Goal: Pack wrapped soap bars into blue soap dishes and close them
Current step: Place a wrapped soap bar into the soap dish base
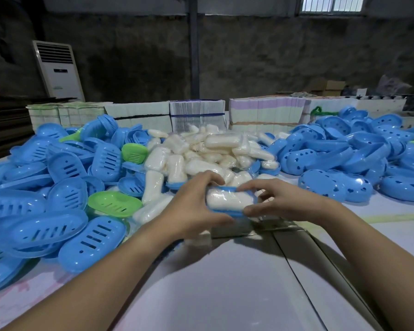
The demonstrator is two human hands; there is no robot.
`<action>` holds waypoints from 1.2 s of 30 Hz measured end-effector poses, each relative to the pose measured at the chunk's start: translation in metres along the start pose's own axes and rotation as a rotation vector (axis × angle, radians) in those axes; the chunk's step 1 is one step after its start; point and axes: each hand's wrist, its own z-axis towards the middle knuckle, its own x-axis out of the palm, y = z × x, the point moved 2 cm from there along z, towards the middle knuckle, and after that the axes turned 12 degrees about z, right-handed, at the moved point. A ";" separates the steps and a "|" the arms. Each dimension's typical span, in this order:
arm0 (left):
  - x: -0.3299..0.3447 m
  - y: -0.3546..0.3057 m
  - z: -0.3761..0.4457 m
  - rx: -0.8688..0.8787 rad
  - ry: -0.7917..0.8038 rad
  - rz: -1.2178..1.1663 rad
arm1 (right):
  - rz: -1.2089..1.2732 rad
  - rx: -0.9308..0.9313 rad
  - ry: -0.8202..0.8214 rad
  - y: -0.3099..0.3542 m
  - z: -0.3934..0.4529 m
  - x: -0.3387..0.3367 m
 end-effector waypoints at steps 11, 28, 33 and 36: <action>-0.009 0.005 0.005 -0.163 -0.225 -0.854 | 0.553 -0.305 -0.085 0.014 -0.006 0.005; 0.000 0.001 0.000 -0.307 -0.194 -1.227 | 0.445 -0.269 -0.184 0.016 -0.005 0.015; -0.002 -0.004 0.000 -0.400 -0.130 -1.492 | -0.134 -0.134 -0.658 -0.003 -0.002 -0.021; -0.004 -0.001 0.000 -0.401 -0.109 -1.560 | -0.610 0.320 -0.680 -0.026 -0.004 -0.043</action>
